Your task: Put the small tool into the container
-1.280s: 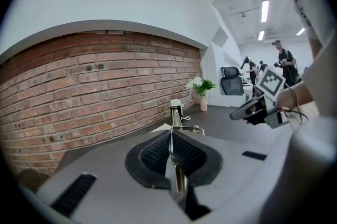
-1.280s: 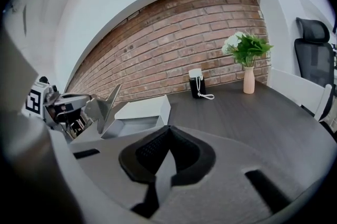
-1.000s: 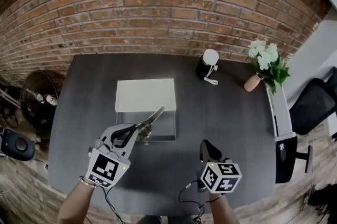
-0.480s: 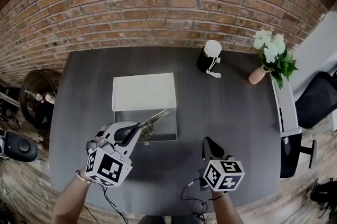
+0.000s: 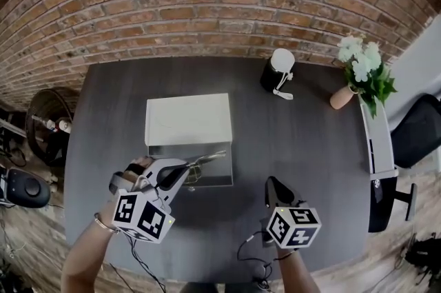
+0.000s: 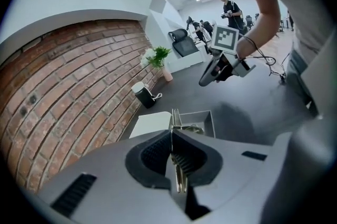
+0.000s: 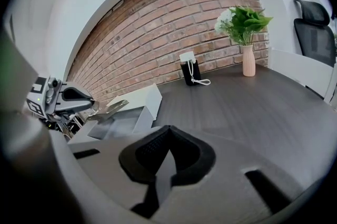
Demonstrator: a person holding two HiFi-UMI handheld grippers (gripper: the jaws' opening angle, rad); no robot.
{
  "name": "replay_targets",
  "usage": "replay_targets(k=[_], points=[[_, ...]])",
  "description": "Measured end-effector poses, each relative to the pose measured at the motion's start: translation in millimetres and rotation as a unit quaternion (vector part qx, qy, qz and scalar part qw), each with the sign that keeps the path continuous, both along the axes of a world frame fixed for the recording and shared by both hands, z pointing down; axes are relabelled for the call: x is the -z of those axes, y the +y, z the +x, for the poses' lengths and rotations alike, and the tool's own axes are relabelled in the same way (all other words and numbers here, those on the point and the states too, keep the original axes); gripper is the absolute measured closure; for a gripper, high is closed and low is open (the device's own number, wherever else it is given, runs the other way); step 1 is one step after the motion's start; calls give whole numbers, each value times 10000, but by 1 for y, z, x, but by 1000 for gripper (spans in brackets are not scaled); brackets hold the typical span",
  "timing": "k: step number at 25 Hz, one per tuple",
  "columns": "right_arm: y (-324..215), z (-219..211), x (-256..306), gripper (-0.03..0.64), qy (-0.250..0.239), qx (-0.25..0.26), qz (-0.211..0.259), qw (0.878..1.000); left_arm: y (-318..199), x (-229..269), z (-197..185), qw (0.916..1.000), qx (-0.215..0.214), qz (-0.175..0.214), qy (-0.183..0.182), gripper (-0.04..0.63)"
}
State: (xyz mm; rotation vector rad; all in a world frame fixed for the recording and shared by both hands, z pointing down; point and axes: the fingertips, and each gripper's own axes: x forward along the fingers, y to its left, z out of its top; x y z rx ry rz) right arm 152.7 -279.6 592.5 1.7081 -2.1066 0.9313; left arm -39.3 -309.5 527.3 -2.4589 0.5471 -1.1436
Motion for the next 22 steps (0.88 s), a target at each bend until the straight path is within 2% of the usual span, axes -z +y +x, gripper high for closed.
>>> replay_targets(k=[11, 22], points=[[-6, 8, -11, 614, -13, -47, -88, 9999, -8, -31, 6, 9964, -394, 209, -720, 588], [-10, 10, -21, 615, -53, -38, -174, 9998, -26, -52, 4, 9943, -157, 212, -1030, 588]])
